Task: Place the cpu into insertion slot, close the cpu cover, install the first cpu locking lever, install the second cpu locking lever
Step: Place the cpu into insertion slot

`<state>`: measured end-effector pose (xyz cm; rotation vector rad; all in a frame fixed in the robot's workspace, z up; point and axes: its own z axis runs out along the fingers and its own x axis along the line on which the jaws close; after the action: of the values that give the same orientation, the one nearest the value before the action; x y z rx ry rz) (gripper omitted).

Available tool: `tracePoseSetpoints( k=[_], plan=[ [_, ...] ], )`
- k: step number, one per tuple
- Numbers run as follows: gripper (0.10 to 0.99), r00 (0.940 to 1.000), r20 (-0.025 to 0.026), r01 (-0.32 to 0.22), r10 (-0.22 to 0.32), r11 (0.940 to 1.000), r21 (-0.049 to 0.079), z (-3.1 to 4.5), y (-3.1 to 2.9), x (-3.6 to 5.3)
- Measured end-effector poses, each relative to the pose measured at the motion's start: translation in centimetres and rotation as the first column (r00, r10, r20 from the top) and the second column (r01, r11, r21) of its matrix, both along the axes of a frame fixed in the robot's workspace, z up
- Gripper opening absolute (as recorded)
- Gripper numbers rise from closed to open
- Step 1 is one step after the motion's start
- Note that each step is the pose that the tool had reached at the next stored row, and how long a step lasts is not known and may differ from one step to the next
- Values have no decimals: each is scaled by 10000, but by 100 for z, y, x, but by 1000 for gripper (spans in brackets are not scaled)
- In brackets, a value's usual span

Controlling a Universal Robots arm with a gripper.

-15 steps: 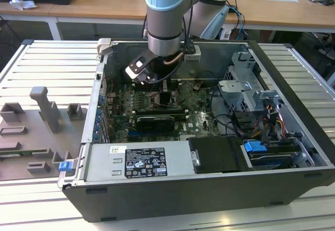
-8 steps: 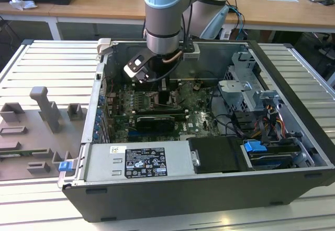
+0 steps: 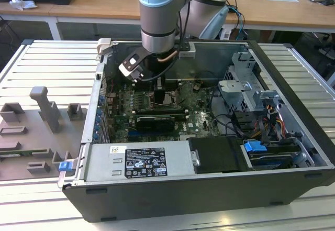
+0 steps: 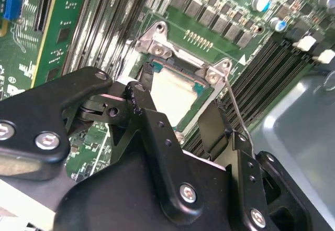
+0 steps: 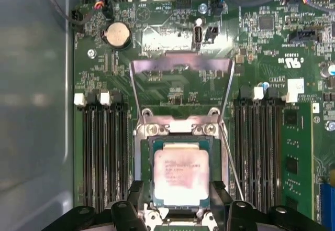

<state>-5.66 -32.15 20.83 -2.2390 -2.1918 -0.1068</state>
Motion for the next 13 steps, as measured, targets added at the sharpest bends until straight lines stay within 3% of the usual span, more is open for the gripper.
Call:
tracePoseSetpoints(
  k=[5, 9, 13],
  plan=[
    [616, 10000, -1, 1, -1, 10000, 71, 7, 0, -56],
    [616, 10000, 0, 1, -1, 9999, 164, 57, 0, -75],
    [616, 10000, 0, 0, 0, 9998, 195, 63, 0, -161]
  ],
)
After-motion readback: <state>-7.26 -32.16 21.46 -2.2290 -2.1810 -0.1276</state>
